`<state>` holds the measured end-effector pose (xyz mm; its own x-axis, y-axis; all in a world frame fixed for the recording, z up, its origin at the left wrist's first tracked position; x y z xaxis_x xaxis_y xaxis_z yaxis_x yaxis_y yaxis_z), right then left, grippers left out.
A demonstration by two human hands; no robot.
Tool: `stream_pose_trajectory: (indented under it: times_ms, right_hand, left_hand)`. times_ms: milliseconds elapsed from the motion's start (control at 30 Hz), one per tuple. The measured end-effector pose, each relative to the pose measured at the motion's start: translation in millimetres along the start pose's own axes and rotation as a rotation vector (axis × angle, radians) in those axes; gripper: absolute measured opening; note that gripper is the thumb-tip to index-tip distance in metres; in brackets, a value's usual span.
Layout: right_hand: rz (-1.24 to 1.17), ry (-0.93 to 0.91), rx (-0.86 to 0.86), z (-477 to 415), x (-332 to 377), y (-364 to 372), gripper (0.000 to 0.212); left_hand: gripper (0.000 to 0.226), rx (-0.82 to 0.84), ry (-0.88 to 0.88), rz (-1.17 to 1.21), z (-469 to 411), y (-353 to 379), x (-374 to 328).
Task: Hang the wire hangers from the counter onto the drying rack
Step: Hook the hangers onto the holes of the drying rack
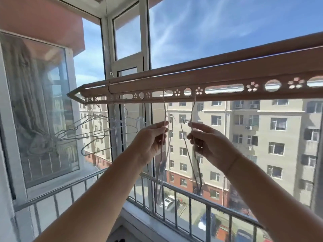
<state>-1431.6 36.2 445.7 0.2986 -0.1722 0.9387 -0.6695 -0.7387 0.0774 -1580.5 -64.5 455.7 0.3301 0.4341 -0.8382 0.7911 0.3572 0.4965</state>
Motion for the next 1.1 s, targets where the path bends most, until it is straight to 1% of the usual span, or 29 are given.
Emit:
stream_pose_trajectory:
  times_ms: [133,300,500,767,967,1100]
  right_hand:
    - [0.013,0.018,-0.067,-21.0,-4.4,5.6,0.028]
    - [0.013,0.049,-0.133,-39.7,-6.1,7.0,0.028]
    - [0.027,0.038,-0.195,-55.0,-7.1,1.9,0.029]
    - [0.044,0.066,-0.231,-61.5,-21.5,-7.1,0.030]
    - [0.033,0.072,-0.219,-59.5,-24.5,-9.8,0.026]
    - [0.040,0.075,-0.219,-55.1,-26.9,-10.2,0.024]
  left_hand:
    - [0.023,0.039,-0.030,-0.024,-22.4,-13.0,-1.7]
    - [0.023,0.049,-0.043,-0.008,-45.6,-21.9,-1.5]
    - [0.022,0.062,-0.070,0.017,-65.9,-24.1,3.2]
    - [0.022,0.070,-0.107,0.025,-86.0,-28.5,13.4]
    - [0.020,0.072,-0.097,0.014,-86.4,-32.7,17.0]
    - [0.026,0.047,-0.102,-0.012,-81.4,-40.5,20.1]
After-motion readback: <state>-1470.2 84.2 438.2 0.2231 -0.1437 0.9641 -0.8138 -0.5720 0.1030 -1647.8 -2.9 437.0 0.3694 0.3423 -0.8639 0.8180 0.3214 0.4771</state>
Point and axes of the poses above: each hand's wrist, its own z-axis away from the middle knuckle, its own y-axis out of the palm, x = y × z, the point moved 1 cm from there along -z, towards the middle knuckle, and after that the axes turned 9 degrees about z, right-handed, at the moved point
